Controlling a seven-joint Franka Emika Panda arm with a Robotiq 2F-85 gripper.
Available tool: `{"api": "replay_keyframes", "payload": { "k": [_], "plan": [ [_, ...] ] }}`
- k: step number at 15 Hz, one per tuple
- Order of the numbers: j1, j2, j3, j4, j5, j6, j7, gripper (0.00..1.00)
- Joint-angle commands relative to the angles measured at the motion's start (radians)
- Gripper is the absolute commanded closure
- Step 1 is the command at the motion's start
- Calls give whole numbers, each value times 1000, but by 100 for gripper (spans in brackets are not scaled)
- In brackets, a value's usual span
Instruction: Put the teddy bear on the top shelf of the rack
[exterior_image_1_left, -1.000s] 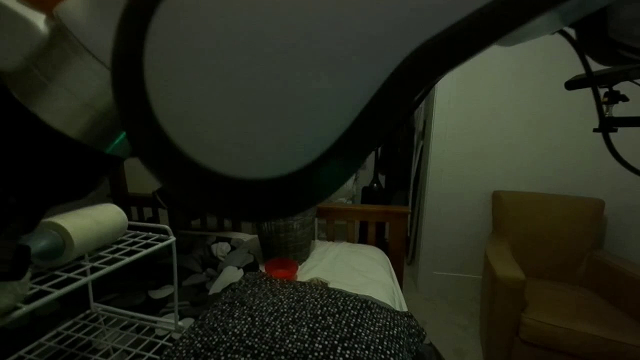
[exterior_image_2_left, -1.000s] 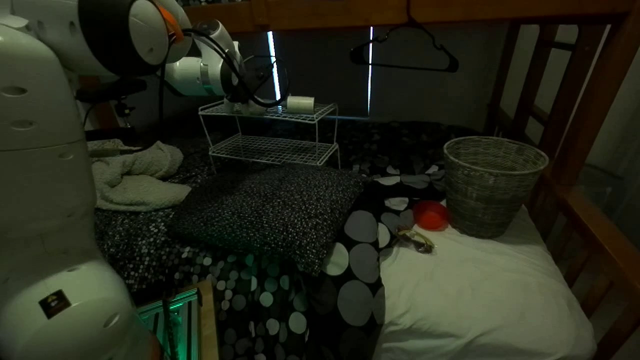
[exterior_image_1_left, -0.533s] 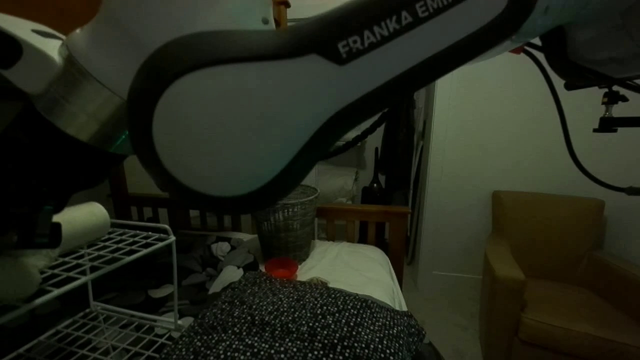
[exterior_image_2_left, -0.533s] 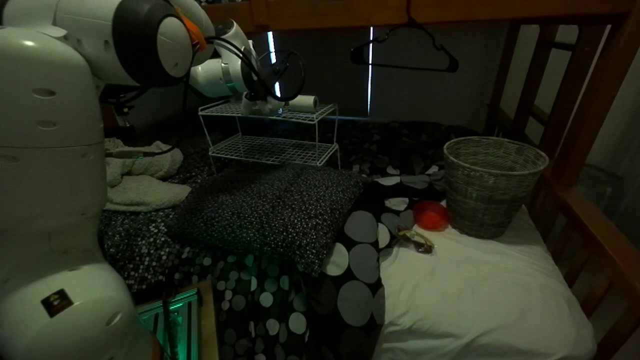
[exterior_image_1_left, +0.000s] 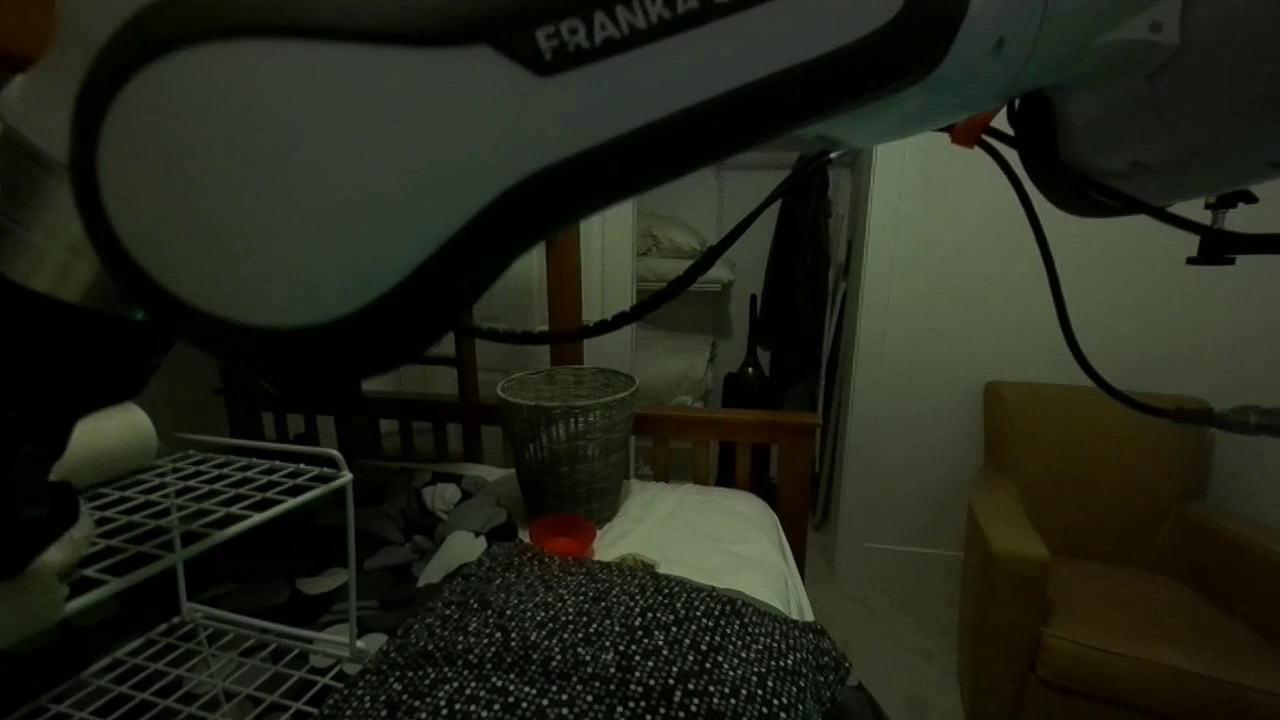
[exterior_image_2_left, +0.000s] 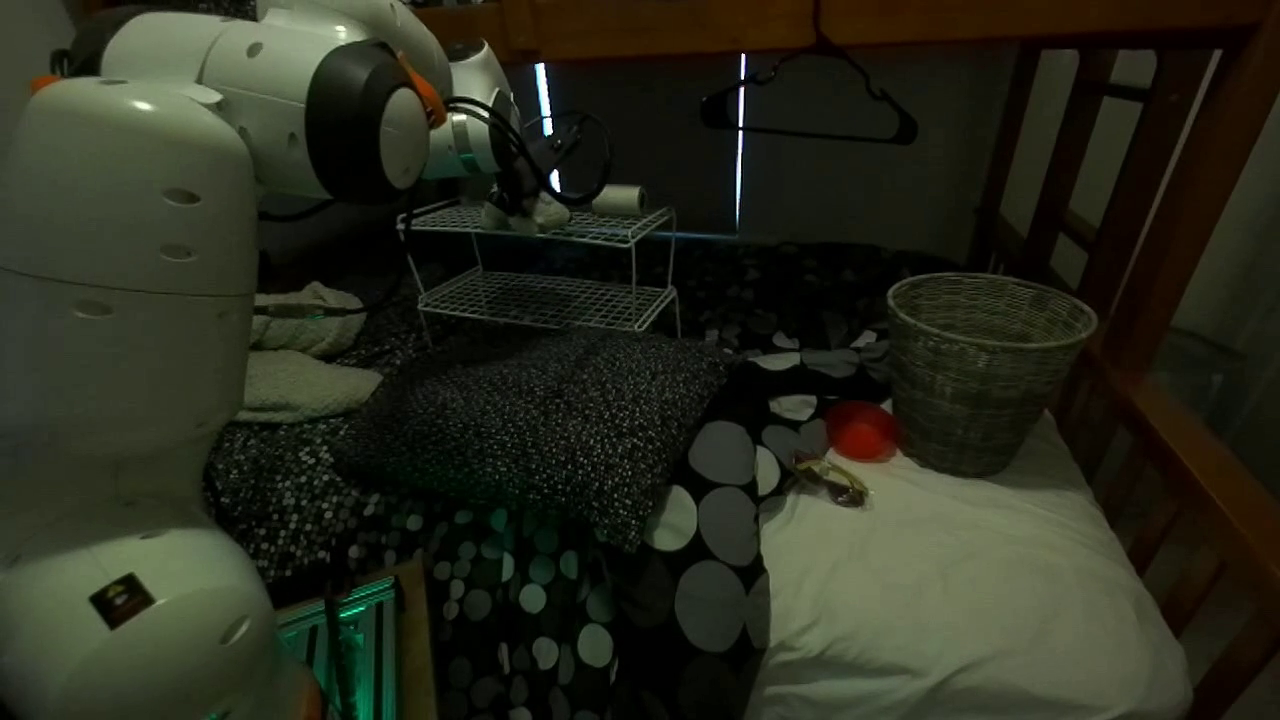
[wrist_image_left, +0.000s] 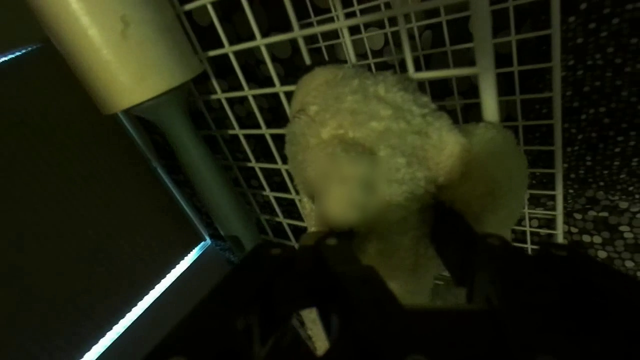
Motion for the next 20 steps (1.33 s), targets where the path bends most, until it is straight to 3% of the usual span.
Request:
{"api": "replay_keyframes", "payload": {
  "k": [1, 3, 4, 8, 11, 18, 19, 20],
  "plan": [
    [33, -3, -27, 43, 10, -92, 1, 19],
    [45, -48, -53, 13, -7, -87, 50, 4],
    [48, -77, -64, -14, -10, -77, 86, 1],
    [95, -249, -158, -183, -72, -7, 367, 0],
    [132, -391, -206, -318, -112, -49, 575, 0],
    [60, -708, -88, -631, -180, -205, 1035, 0],
    [55, -600, -87, -522, -144, -173, 917, 0],
    [47, -626, -74, -546, -142, -177, 932, 0]
  ]
}}
